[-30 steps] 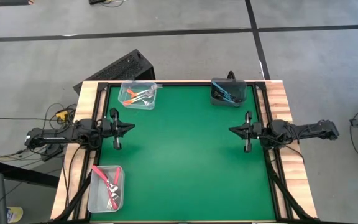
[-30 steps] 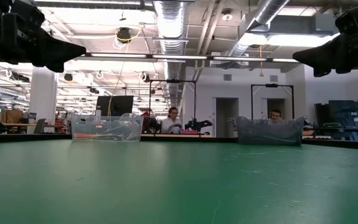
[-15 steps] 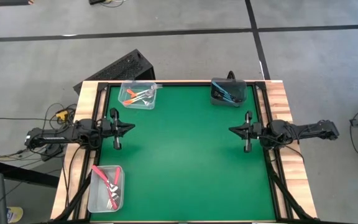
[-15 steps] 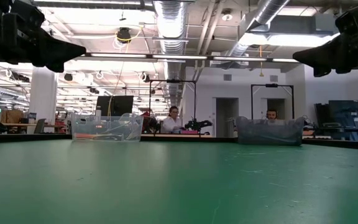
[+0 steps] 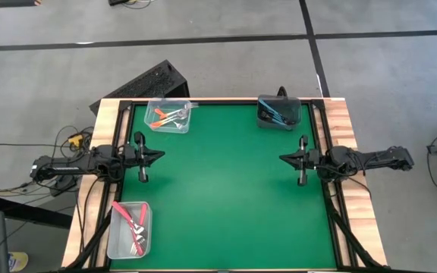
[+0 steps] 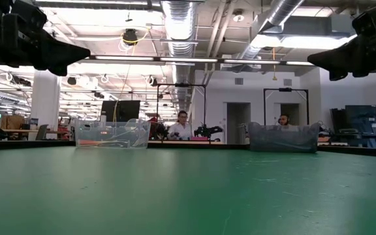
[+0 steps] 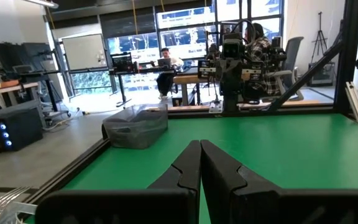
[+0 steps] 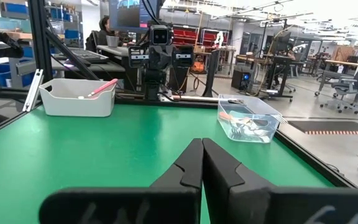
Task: Sort silverware by color (type)
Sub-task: Return to Home Position
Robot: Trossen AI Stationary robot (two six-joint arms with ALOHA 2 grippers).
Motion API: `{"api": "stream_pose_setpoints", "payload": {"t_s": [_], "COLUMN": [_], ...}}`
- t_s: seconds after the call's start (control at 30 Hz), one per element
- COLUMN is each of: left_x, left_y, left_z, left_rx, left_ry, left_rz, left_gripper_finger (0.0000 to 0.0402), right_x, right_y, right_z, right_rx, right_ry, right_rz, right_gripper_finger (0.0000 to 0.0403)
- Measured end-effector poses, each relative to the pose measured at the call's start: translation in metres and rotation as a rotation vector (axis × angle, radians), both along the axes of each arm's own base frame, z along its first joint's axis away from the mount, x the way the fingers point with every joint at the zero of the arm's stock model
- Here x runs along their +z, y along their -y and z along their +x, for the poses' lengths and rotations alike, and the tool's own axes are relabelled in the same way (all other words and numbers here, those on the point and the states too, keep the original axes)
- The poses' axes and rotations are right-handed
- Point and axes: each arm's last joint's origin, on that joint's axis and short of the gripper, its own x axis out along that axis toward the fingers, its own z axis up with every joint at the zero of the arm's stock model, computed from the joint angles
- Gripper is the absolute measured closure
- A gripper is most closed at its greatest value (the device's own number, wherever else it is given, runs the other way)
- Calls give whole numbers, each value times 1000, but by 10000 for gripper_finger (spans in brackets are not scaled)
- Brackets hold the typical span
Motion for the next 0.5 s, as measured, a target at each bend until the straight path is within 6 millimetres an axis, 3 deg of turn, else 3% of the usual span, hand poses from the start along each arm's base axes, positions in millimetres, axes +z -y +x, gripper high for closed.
{"api": "stream_pose_setpoints", "payload": {"t_s": [0.5], "left_x": [-2], "left_y": [0], "left_z": [2], "left_rx": [0], "left_ry": [-29], "left_rz": [-1], "left_gripper_finger": [401], "right_x": [0], "right_y": [0], "right_z": [0], "right_rx": [0], "right_ry": [0], "right_rz": [0], "right_gripper_finger": [370]}}
